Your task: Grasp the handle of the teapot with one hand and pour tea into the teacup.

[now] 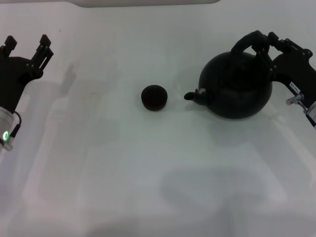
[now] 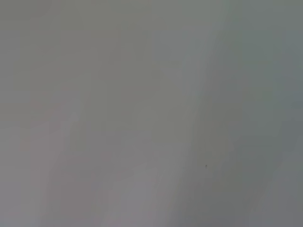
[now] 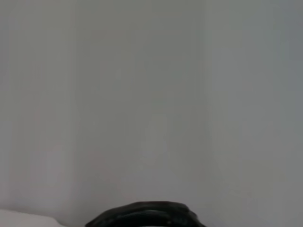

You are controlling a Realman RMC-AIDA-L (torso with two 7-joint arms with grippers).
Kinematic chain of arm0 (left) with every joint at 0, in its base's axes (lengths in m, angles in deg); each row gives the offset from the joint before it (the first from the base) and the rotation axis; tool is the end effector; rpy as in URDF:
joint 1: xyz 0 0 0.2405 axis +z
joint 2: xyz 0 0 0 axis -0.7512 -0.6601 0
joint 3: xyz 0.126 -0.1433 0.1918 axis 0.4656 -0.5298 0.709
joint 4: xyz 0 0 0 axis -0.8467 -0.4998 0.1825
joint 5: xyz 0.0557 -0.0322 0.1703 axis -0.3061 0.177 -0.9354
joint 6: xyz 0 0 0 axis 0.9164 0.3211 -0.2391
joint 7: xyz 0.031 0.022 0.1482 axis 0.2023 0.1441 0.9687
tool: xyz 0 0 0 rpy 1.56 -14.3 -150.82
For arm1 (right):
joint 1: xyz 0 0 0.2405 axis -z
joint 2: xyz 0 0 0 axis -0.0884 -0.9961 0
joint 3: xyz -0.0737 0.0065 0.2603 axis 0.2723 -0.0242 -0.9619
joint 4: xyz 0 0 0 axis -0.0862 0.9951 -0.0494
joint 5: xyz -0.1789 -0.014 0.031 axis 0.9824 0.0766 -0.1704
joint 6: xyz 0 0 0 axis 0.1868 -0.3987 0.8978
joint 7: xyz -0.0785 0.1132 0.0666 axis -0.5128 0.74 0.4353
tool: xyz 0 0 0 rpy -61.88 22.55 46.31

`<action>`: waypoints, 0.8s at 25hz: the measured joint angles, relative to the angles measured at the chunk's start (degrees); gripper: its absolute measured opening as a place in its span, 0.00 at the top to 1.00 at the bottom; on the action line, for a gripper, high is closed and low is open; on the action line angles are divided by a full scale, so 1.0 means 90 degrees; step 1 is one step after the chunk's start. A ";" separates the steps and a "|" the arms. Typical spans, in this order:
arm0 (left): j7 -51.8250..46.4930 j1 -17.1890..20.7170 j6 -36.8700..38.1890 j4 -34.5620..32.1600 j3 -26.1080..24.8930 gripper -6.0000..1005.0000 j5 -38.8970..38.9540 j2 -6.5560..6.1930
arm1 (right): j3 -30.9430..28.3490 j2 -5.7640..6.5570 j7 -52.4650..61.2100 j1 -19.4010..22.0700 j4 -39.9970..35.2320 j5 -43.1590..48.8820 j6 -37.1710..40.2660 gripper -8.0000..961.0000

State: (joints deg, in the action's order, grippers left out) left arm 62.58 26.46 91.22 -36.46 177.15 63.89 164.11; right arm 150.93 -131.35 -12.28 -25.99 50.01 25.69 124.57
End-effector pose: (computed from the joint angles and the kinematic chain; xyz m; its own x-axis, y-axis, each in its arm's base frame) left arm -0.3218 0.3021 -0.0263 0.5571 0.0226 0.8302 0.8168 -0.1954 -0.5428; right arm 0.3113 0.3039 -0.0352 0.7007 -0.0581 -0.7111 -0.6616 -0.4261 -0.6171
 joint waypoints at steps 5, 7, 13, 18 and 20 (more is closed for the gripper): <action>0.0000 0.0000 0.0003 0.0000 0.0000 0.12 -0.0004 0.0000 | -0.0036 0.0000 0.0301 0.0018 0.0034 0.0001 -0.0005 0.62; 0.0000 0.0000 0.0003 0.0003 0.0000 0.12 -0.0005 0.0000 | -0.0032 0.0000 0.0400 0.0064 0.0036 0.0008 0.0017 0.57; 0.0000 0.0000 0.0003 0.0001 0.0000 0.12 -0.0006 0.0001 | 0.0004 0.0007 0.0690 0.0274 0.0043 0.0040 0.0313 0.44; 0.0000 -0.0007 0.0003 0.0000 0.0000 0.12 -0.0006 0.0001 | 0.0002 0.0009 0.0759 0.0564 0.0068 0.0041 0.0830 0.14; 0.0000 -0.0014 0.0002 -0.0004 0.0000 0.12 -0.0006 0.0000 | -0.0022 0.0010 0.0789 0.0674 0.0100 0.0036 0.0920 0.10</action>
State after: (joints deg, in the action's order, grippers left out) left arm 62.58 26.33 91.24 -36.50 177.15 63.83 164.11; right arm 150.73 -131.26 -5.17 -19.92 50.91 26.01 132.85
